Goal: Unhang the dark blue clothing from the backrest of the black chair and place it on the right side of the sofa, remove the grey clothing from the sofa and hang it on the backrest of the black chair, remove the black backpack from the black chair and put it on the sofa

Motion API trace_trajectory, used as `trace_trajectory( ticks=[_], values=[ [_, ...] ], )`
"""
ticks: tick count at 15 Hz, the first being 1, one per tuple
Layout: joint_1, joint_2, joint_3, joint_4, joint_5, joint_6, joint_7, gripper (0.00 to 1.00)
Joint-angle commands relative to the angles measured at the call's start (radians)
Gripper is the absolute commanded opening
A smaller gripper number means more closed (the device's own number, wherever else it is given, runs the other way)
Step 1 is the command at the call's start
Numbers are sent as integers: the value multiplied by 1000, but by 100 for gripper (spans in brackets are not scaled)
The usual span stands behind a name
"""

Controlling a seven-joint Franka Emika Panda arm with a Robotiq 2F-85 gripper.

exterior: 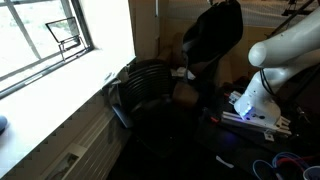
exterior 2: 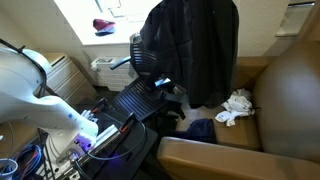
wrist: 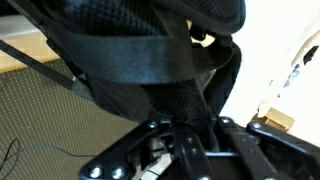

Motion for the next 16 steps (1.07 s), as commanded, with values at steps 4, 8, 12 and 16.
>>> trace_trajectory(
  ticks=[4,8,12,16],
  values=[
    [-127,167,253,20,-27,-1,-4,6],
    [-109,285,276,66,-26,-47,-19,6],
    [-151,359,233,129,31,-29,0,6],
    [118,507,-160,211,202,84,-199,6]
  ],
)
